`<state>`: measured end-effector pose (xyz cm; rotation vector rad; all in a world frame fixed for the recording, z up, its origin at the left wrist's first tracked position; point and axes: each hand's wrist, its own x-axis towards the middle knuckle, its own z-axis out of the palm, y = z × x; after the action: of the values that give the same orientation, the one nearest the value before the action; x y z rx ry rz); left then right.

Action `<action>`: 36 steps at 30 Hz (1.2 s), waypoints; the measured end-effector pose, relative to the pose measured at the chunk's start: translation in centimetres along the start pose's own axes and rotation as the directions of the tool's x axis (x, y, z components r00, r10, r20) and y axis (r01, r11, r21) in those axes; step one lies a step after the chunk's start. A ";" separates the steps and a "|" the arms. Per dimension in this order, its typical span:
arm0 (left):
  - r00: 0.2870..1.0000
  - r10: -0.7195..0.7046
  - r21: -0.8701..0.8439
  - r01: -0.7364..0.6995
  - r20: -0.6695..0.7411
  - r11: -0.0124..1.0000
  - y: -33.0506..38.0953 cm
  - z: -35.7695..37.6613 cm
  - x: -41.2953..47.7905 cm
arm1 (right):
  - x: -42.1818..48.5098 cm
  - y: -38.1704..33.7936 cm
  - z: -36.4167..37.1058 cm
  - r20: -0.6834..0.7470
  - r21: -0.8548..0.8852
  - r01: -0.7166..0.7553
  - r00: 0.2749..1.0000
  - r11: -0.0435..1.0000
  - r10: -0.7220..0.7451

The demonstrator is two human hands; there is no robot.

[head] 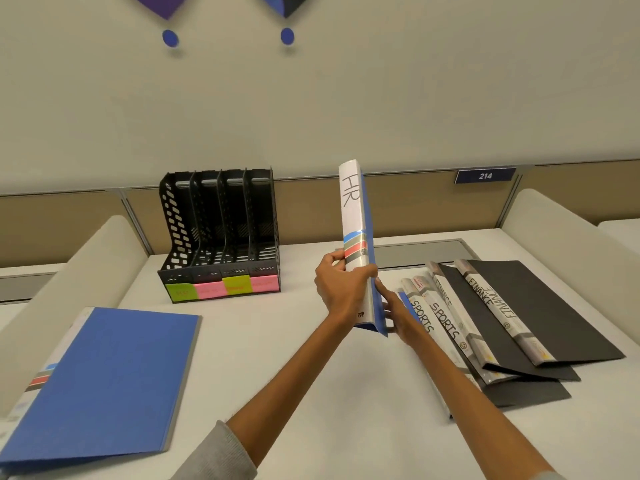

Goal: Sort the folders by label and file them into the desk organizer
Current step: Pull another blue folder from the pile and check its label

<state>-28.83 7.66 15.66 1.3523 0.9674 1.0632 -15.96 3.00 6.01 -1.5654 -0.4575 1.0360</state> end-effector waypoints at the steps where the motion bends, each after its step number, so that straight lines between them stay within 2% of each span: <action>1: 1.000 0.008 0.005 -0.008 0.002 1.000 0.0 -0.2 0.0 | 0.0 0.2 0.2 0.013 0.002 -0.009 1.000 1.000 0.009; 8: 0.999 -0.022 0.061 0.025 -0.039 0.998 -0.8 -4.1 1.0 | 0.1 1.1 3.1 0.006 -0.043 -0.013 1.000 0.999 0.013; 13: 0.993 -0.098 0.132 0.106 -0.068 0.985 -2.7 -9.6 2.3 | 0.6 3.8 6.9 -0.126 0.004 -0.025 0.992 1.000 0.026; 18: 0.979 -0.181 0.197 0.197 -0.097 0.961 -6.2 -16.4 3.1 | 0.2 6.6 11.0 -0.283 0.023 0.033 0.959 0.999 -0.025; 26: 0.941 -0.310 0.248 0.334 -0.132 0.909 -12.0 -25.4 2.8 | -0.9 10.7 16.0 -0.385 -0.032 -0.096 0.920 0.995 0.076; 31: 0.931 -0.339 0.237 0.363 -0.137 0.901 -14.3 -29.3 2.8 | -1.8 13.1 19.5 -0.402 -0.084 -0.168 0.908 0.982 0.121; 36: 0.937 -0.322 0.313 0.350 -0.139 0.883 -15.9 -32.5 3.2 | -2.1 14.0 22.4 -0.414 -0.218 -0.201 0.905 0.955 0.096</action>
<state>-58.95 20.18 -0.44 1.3498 1.4376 0.7129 -38.57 10.68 -5.44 -2.0160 -0.1919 0.7590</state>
